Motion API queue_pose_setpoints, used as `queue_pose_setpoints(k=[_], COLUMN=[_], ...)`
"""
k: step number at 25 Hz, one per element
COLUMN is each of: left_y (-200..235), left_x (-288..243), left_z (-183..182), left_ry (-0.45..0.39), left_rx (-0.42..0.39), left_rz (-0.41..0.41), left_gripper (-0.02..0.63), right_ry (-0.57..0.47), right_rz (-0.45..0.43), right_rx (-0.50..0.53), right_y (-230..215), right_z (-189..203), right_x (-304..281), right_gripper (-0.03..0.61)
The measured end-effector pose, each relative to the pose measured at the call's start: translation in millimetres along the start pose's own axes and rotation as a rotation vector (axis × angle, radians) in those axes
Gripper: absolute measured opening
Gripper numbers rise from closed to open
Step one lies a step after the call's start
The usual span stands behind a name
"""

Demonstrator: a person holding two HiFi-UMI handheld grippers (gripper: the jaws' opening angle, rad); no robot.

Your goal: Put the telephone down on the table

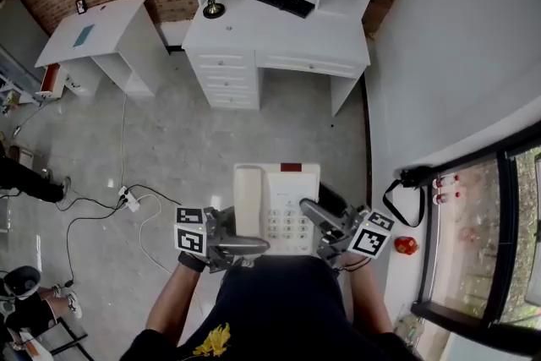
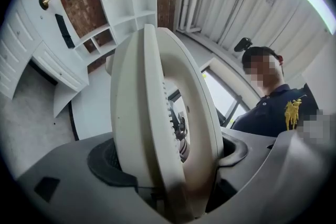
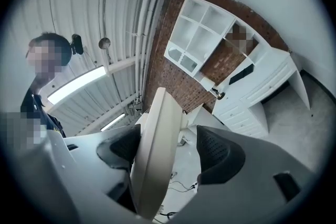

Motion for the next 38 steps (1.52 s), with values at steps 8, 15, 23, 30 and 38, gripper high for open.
queue_pose_setpoints(k=[8,15,23,30,38], left_y=[-7.4,-1.4,12.2,53.3,121.8], left_x=[28.8,51.3,61.4,47.1,-4.0], left_z=[9.9,11.8,3.5,-25.3,-86.9], left_ry=[0.029,0.063,0.011,-0.014,0.0], left_rx=[-0.02,-0.077,-0.098,-0.056,-0.05], left_rz=[0.031,0.007,-0.039,-0.09,-0.107], left_gripper=[0.43,0.43,0.433,0.437,0.436], right_ry=[0.126,0.141,0.085,0.047,0.041], right_rz=[-0.119,-0.106,-0.068,-0.027,-0.044], right_rx=[-0.086,-0.077,-0.135,-0.178,-0.188], right_y=[29.0,35.5,23.5,-19.9,-107.9], right_z=[40.9,66.6,65.3,46.1,-14.1], right_x=[-32.7,-63.9,-78.3,-83.1,-94.5], right_gripper=[0.25,0.227,0.225,0.225,0.23])
Point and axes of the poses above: the fingertips, and each gripper's own axes: x backward along the fingers, y to its left, z out of its underside, the point moved 3 cm from there along x, backward along the fingers, and after that the axes turned 12 degrees about -z, right-handed, at the moved point
